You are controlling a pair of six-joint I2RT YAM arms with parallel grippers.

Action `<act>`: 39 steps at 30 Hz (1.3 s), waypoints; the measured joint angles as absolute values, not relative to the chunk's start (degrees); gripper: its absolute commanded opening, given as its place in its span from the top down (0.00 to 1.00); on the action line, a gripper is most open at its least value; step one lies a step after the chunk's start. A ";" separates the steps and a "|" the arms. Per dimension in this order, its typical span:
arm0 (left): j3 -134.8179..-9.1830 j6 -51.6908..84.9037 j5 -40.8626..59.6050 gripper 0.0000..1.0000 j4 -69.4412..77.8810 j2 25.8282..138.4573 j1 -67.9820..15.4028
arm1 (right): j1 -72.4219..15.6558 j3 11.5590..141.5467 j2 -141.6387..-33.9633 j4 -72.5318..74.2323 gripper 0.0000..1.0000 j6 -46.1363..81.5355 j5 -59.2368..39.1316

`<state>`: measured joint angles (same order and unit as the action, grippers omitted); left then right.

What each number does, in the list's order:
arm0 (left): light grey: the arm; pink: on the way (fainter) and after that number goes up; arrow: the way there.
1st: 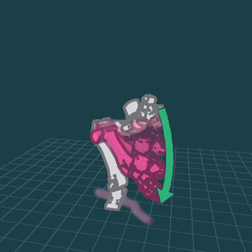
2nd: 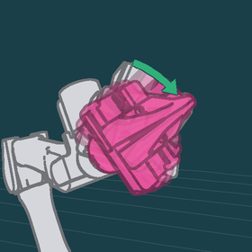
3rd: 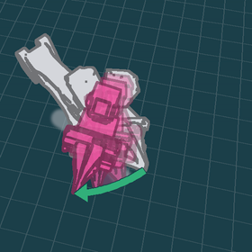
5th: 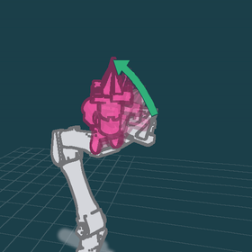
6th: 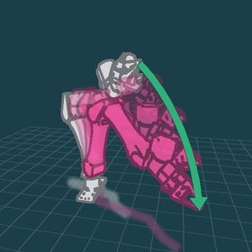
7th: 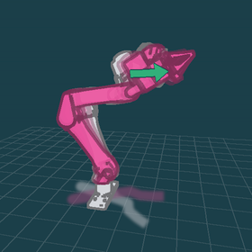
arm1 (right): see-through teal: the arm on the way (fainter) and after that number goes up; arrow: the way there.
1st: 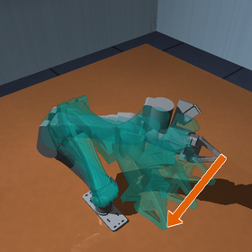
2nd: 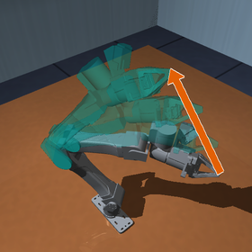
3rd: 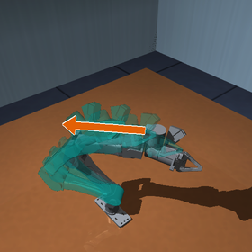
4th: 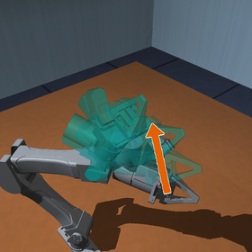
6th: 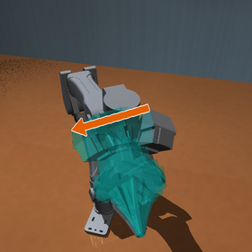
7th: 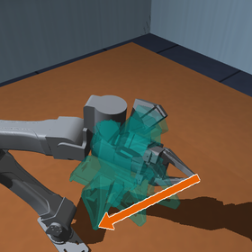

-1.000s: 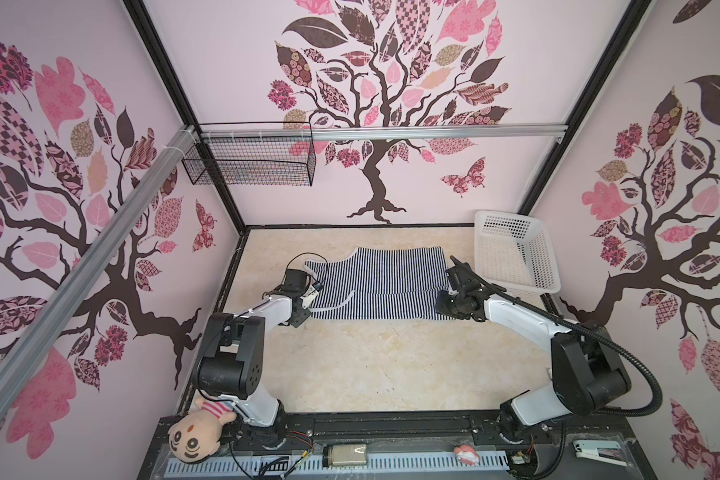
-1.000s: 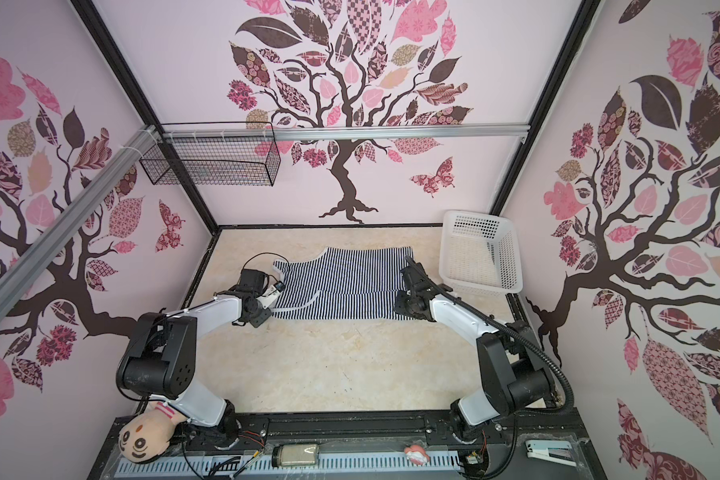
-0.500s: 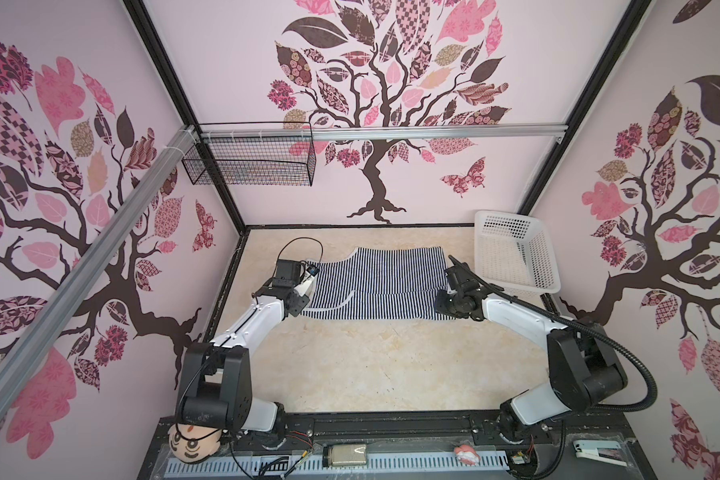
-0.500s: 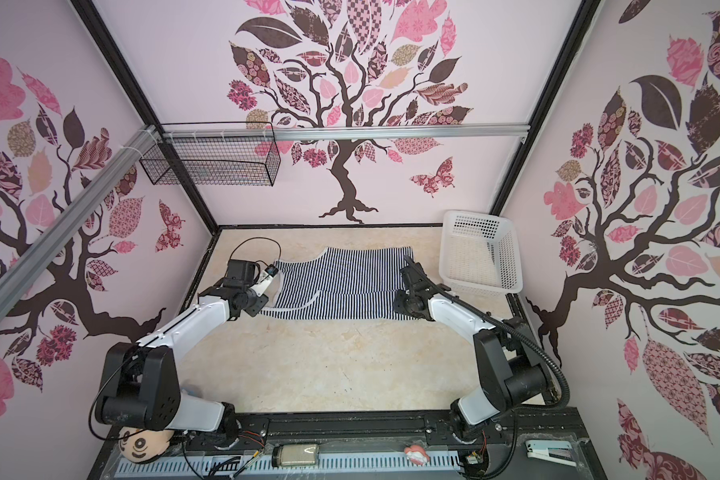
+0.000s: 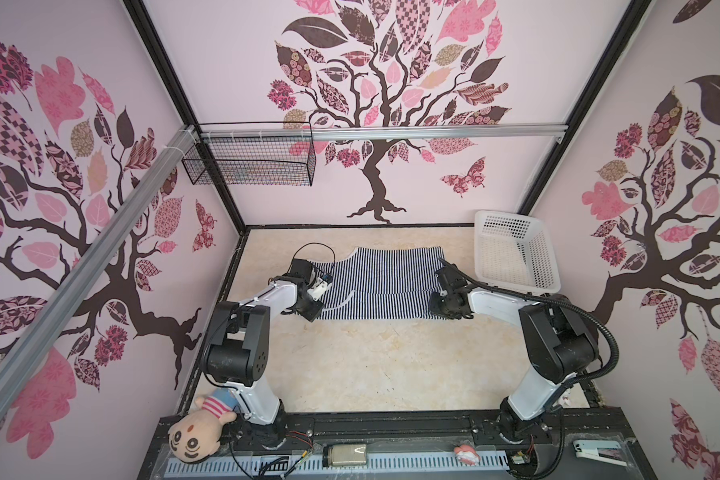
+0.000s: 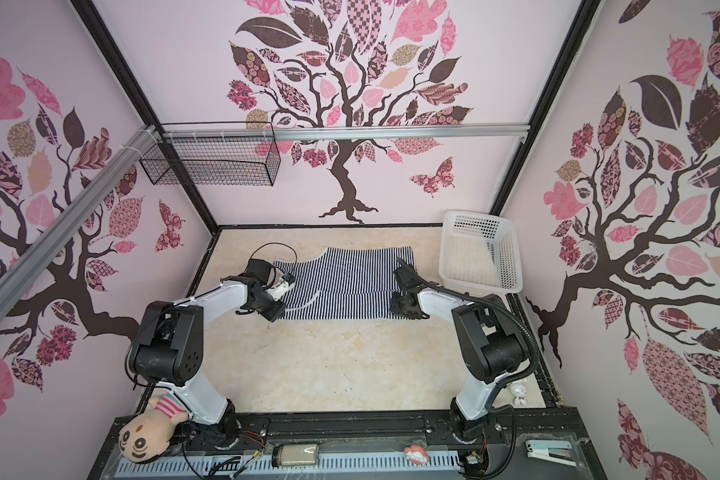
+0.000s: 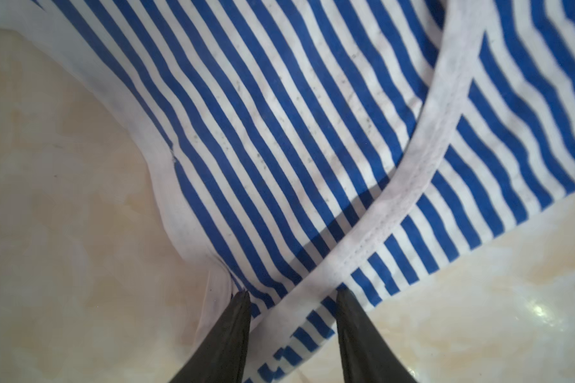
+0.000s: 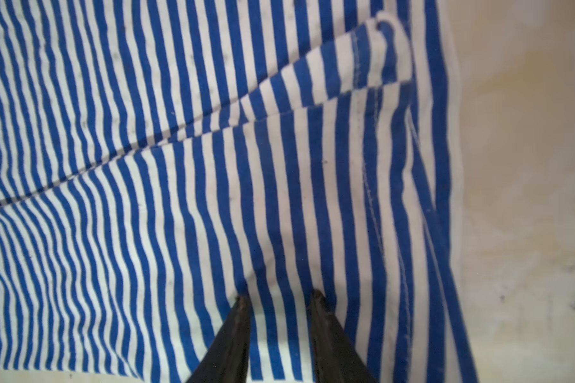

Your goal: Fold and stack the tank tops

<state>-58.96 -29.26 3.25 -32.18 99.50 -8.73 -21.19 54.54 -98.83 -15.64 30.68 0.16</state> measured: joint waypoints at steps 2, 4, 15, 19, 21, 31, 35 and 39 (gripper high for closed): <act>-59.00 -28.88 1.74 0.54 -31.79 100.25 -8.73 | -21.19 54.33 -98.83 -15.22 0.66 30.65 0.21; -59.79 -28.73 -0.40 0.54 -31.38 100.99 -8.80 | -21.19 54.26 -98.83 -15.09 0.66 30.65 0.25; -60.82 -30.04 -0.10 0.56 -30.96 101.97 -5.89 | -21.21 54.17 -98.83 -15.07 0.65 30.61 1.17; -59.75 -32.21 0.58 0.56 -32.05 100.86 -4.69 | -21.21 54.15 -98.85 -15.11 0.65 30.63 1.04; -58.48 -33.26 0.67 0.56 -32.84 99.70 -4.38 | -21.26 53.82 -98.70 -14.81 0.65 30.68 0.80; -52.69 -37.19 2.02 0.56 -34.06 94.52 -1.78 | -22.50 46.68 -92.71 -12.45 0.64 31.35 -1.13; -50.74 -39.20 2.85 0.56 -35.16 92.51 0.58 | -24.18 44.12 -89.52 -14.46 0.64 32.01 -2.20; -47.64 -41.43 2.90 0.55 -38.04 88.99 1.43 | -26.09 42.48 -86.96 -17.43 0.64 32.56 -2.85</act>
<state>-47.64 -41.43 2.90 -38.04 88.99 1.43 -26.09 42.48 -86.96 -17.43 32.56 -2.85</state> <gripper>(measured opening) 0.445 0.358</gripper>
